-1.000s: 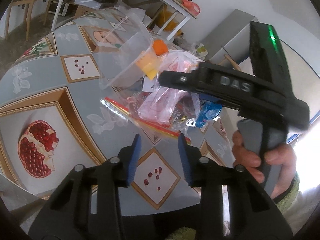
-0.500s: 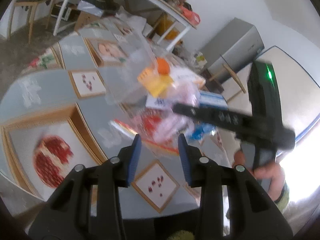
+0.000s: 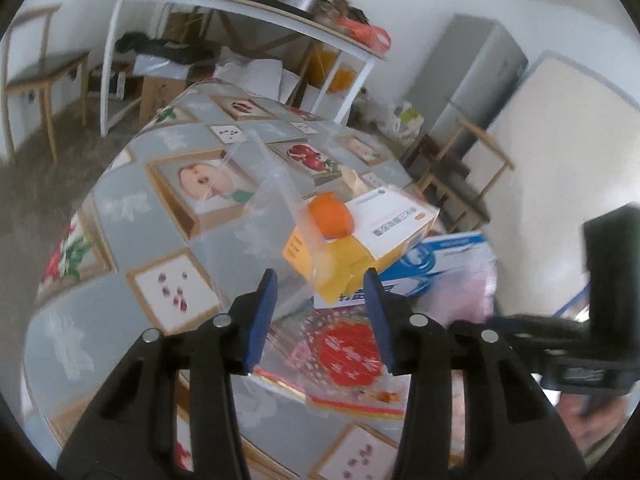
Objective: Collect trash
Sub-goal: 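Grasp the clear plastic box with the left tool while the right tool grasps the printed plastic bag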
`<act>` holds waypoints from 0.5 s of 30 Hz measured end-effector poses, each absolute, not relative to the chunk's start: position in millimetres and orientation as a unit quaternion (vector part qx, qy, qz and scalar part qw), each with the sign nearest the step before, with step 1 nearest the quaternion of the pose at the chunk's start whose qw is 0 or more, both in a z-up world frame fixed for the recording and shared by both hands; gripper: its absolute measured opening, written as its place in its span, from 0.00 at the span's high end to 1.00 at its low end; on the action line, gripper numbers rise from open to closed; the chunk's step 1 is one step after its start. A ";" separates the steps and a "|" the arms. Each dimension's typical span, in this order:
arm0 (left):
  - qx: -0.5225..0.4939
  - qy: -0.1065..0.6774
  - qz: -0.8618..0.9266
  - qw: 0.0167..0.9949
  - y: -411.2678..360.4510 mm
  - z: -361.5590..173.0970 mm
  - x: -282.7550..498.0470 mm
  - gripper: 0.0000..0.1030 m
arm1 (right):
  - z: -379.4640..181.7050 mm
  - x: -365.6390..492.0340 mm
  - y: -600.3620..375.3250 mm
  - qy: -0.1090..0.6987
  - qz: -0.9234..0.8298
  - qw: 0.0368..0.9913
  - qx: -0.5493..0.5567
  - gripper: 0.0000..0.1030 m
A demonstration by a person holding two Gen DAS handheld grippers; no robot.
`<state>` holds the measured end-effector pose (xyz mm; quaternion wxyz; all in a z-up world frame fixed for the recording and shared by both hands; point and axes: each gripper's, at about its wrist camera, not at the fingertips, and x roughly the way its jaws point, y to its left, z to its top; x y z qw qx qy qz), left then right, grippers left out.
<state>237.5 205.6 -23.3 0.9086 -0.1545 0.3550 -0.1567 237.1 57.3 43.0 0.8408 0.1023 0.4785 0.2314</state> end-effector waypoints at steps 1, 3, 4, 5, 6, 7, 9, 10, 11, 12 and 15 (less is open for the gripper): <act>-0.138 0.354 -0.157 0.911 201.9 -23.4 240.1 0.60 | 44.8 234.6 55.0 0.477 0.233 0.841 0.105 0.81; -0.115 0.356 -0.157 0.914 197.5 -24.5 244.7 0.62 | 47.8 230.7 49.4 0.474 0.234 0.842 0.110 0.81; -0.107 0.356 -0.157 0.915 196.4 -25.3 246.3 0.67 | 48.6 229.6 46.5 0.473 0.234 0.842 0.111 0.81; -0.102 0.357 -0.158 0.915 195.6 -25.7 247.2 0.72 | 49.2 228.1 44.2 0.472 0.233 0.843 0.113 0.81; -0.098 0.357 -0.158 0.915 195.5 -25.9 247.5 0.75 | 49.7 226.7 41.2 0.471 0.232 0.843 0.115 0.81; -0.097 0.357 -0.158 0.916 195.8 -25.9 247.5 0.82 | 49.6 225.8 39.3 0.471 0.231 0.843 0.116 0.81; -0.094 0.355 -0.158 0.917 196.2 -25.4 246.9 0.90 | 49.3 224.7 36.0 0.470 0.230 0.844 0.119 0.81; -0.091 0.354 -0.158 0.917 196.4 -24.8 246.2 0.95 | 48.9 225.2 34.7 0.470 0.229 0.844 0.119 0.81; -0.087 0.352 -0.157 0.919 197.0 -23.6 245.0 0.95 | 48.6 224.5 33.8 0.470 0.229 0.844 0.120 0.81; -0.085 0.350 -0.157 0.920 196.7 -22.9 243.6 0.96 | 48.5 224.1 32.6 0.469 0.228 0.844 0.120 0.81; -0.069 0.344 -0.149 0.925 195.4 -18.6 238.6 0.96 | 47.4 224.9 31.4 0.468 0.228 0.845 0.123 0.81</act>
